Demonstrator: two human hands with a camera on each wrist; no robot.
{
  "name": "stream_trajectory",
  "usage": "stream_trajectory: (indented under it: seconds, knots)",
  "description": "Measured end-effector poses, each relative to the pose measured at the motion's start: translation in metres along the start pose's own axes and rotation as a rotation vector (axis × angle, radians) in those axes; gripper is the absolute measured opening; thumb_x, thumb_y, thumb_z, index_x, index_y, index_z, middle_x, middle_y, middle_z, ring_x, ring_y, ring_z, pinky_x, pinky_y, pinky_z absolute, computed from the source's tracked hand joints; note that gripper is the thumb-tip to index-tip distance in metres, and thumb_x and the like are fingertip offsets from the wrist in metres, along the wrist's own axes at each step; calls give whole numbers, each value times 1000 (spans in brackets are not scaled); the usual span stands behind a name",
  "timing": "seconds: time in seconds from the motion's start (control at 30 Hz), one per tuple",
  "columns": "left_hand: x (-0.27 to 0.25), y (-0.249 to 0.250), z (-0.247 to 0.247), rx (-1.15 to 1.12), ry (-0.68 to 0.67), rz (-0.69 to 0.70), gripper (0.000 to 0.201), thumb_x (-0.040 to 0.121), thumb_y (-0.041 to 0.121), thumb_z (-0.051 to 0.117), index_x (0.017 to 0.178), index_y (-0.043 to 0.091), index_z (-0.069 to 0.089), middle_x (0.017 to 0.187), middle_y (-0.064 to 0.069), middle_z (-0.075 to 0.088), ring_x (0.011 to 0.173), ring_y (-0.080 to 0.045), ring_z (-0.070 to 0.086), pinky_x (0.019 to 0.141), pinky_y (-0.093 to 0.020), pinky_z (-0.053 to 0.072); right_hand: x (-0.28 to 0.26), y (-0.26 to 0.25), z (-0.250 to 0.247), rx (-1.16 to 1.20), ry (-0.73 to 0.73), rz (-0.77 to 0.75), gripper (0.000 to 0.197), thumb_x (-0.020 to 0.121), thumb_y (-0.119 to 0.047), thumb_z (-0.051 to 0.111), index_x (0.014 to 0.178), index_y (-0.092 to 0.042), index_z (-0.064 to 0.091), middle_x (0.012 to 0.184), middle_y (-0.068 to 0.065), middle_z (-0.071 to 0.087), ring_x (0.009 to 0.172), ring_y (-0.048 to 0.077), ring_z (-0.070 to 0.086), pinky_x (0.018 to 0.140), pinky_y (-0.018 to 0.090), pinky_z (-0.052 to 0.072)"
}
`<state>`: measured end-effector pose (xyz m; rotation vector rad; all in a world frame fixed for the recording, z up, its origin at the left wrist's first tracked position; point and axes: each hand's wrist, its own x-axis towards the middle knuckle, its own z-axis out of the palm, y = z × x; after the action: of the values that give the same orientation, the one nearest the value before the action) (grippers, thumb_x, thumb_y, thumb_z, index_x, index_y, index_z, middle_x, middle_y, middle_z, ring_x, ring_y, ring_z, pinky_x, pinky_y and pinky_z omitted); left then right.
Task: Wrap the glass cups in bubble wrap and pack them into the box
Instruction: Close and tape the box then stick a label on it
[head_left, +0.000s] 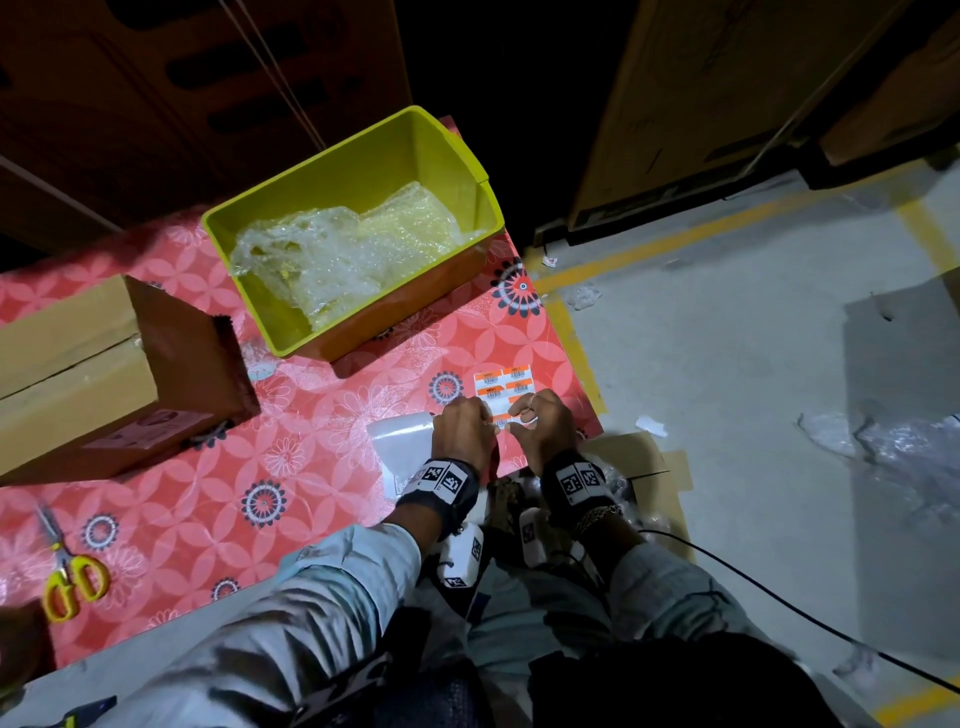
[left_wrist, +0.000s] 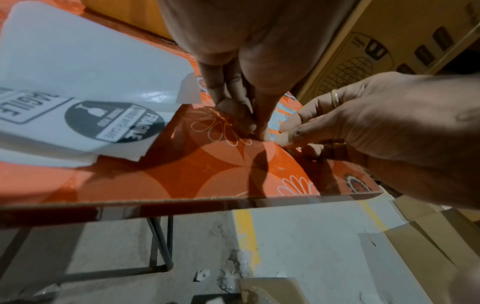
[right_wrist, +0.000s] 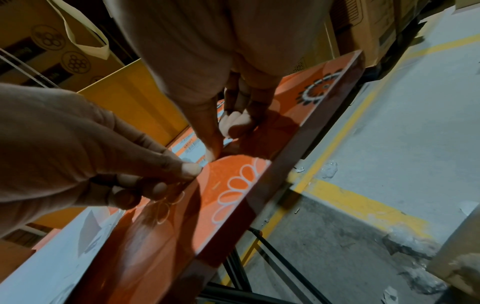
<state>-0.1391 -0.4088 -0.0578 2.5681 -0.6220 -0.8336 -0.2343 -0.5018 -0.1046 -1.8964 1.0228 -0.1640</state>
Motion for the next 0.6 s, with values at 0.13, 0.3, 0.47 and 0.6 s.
stream_trajectory:
  seconds: [0.13,0.3,0.47,0.6]
  knots:
    - [-3,-1,3,13,11,29,7,88,5,73,94,6,77,100,-16,74,94,-35,69,80,-39,54,-1,0,0,6,6,-12,18,73,3,80,85,-7,70,96,7,64,78,20,62,70,31,53]
    - [0,0,1,-4,-6,-10,12,87,4,70,87,9,81,91,-14,77,88,-32,71,73,-32,50,-3,-1,0,19,15,-2,19,75,4,78,88,-9,73,100,9,65,80,19,62,70,26,50]
    - [2,-2,1,-4,-19,4,8,87,4,73,90,10,79,92,-13,76,90,-32,71,76,-33,52,-4,-1,0,-2,11,1,12,78,3,76,88,-3,77,99,12,63,87,21,62,74,15,48]
    - [4,-4,2,2,0,73,38,89,2,73,126,12,72,119,-12,71,109,-32,67,93,-36,50,-4,-5,-1,-16,3,16,10,81,5,75,88,-1,77,100,11,63,91,21,62,80,22,50]
